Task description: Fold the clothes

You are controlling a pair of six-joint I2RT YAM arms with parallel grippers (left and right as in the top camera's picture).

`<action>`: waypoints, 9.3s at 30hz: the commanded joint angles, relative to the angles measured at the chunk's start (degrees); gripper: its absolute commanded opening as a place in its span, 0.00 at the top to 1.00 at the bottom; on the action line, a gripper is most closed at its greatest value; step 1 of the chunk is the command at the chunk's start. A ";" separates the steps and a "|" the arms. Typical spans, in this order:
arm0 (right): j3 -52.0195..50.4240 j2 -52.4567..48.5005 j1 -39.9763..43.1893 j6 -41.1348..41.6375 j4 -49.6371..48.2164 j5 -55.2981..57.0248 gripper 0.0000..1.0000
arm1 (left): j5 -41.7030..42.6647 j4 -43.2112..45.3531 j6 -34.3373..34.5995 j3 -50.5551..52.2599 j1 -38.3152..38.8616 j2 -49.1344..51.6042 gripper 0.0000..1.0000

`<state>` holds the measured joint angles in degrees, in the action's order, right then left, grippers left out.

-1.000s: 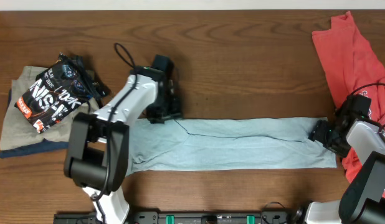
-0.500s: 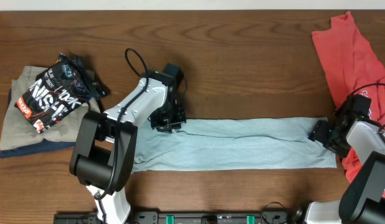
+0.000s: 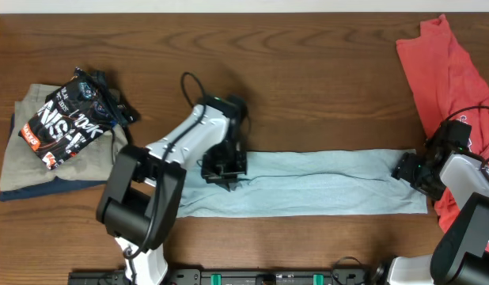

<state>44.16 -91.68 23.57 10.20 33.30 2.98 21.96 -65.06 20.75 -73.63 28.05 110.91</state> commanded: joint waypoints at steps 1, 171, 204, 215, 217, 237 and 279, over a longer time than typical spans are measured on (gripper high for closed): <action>-2.16 -2.08 0.52 -0.20 0.31 1.31 0.26 | -0.79 0.85 -1.42 0.50 0.96 0.50 0.69; 13.51 16.02 -43.91 10.82 23.37 0.17 0.40 | -13.66 19.76 -7.34 23.06 -21.77 -7.96 0.80; 13.46 15.06 -29.20 8.37 24.63 1.49 0.32 | -17.53 5.20 11.56 -0.81 11.45 -20.90 0.94; 13.46 15.06 -29.20 8.35 25.00 1.29 0.31 | -6.08 14.62 13.25 -0.92 23.12 -13.03 0.69; 13.46 15.06 -29.20 8.35 25.00 1.29 0.30 | -6.10 13.90 10.54 -1.33 22.08 -14.36 0.66; 13.46 15.04 -29.20 8.35 26.34 1.29 0.29 | -2.27 7.72 -6.27 2.01 -7.78 -13.40 0.17; 13.46 15.04 -29.20 6.91 27.12 1.53 0.28 | -25.88 5.35 -9.49 -5.99 -16.26 -5.03 0.94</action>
<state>57.17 -76.29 -6.55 17.74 60.40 3.92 10.33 -59.09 7.01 -76.62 14.57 111.50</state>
